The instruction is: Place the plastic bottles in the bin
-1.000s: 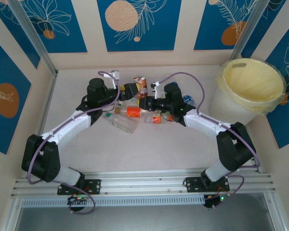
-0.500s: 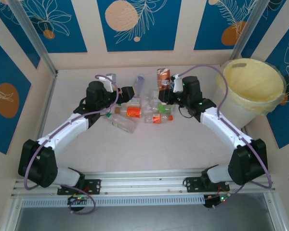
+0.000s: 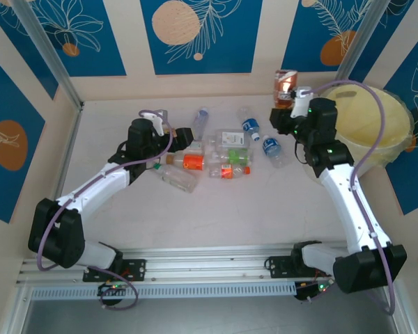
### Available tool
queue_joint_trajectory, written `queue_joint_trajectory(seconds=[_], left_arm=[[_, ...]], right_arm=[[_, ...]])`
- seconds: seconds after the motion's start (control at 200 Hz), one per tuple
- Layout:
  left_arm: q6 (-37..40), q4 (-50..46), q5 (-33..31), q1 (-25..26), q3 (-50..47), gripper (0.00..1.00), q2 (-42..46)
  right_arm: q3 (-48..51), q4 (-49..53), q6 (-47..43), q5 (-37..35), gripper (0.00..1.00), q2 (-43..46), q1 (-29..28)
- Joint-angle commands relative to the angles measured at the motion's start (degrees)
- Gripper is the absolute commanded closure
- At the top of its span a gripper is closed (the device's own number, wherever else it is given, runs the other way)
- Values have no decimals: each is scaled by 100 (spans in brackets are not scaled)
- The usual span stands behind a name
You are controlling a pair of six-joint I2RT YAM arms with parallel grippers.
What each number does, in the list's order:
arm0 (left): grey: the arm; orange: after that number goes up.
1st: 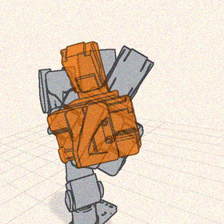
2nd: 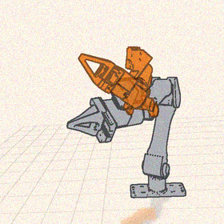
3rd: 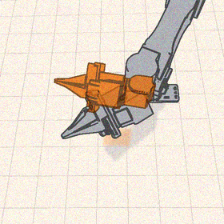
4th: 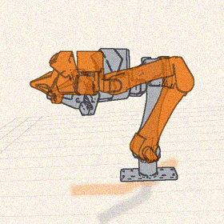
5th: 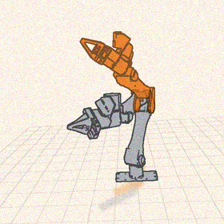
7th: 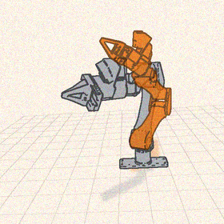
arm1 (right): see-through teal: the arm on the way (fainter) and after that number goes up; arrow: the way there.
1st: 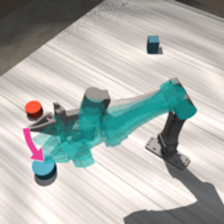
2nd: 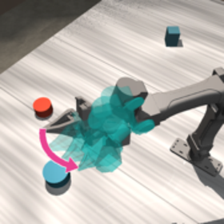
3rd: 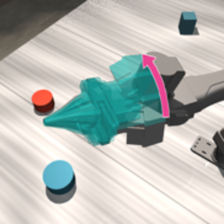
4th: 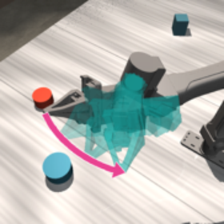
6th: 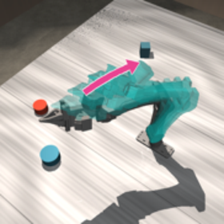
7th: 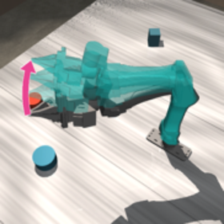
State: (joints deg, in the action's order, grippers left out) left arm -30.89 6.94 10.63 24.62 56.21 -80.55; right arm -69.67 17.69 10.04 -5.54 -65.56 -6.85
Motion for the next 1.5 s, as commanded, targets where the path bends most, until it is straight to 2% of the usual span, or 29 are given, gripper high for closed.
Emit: queue_joint_trajectory(seconds=[0.0, 0.205, 0.28, 0.485, 0.75, 0.905, 1.195, 1.315, 1.49], left_arm=[[69, -12, -97, 0, 190, 0, -91], [35, 27, 50, -2, 186, 0, -136], [34, 26, 53, 3, 180, 0, -145], [54, 36, 54, 1, 171, 0, -102], [106, 32, -114, -4, 51, 0, -22], [209, -33, -197, 3, 46, 0, -1], [352, -103, -378, -1, 22, 0, 44], [321, -79, -363, -4, 21, 0, -19], [290, -122, -351, -1, 49, 0, -75]], right_arm=[[-207, -359, -194, -351, 69, 337, 380], [175, -1234, 162, -856, 70, 697, 1317], [187, -1177, 308, -894, 70, 602, 1666], [-170, -771, 192, -1664, 68, -123, 2262], [-536, -772, -415, -2181, 67, -943, 2689], [-956, -22, -502, -2030, 63, -1394, 2945], [-790, 61, -710, -3066, 62, -1612, 2944], [-655, -1, -488, -2929, 61, -1778, 3171], [-978, 491, -155, -2716, 56, -2169, 3448]])
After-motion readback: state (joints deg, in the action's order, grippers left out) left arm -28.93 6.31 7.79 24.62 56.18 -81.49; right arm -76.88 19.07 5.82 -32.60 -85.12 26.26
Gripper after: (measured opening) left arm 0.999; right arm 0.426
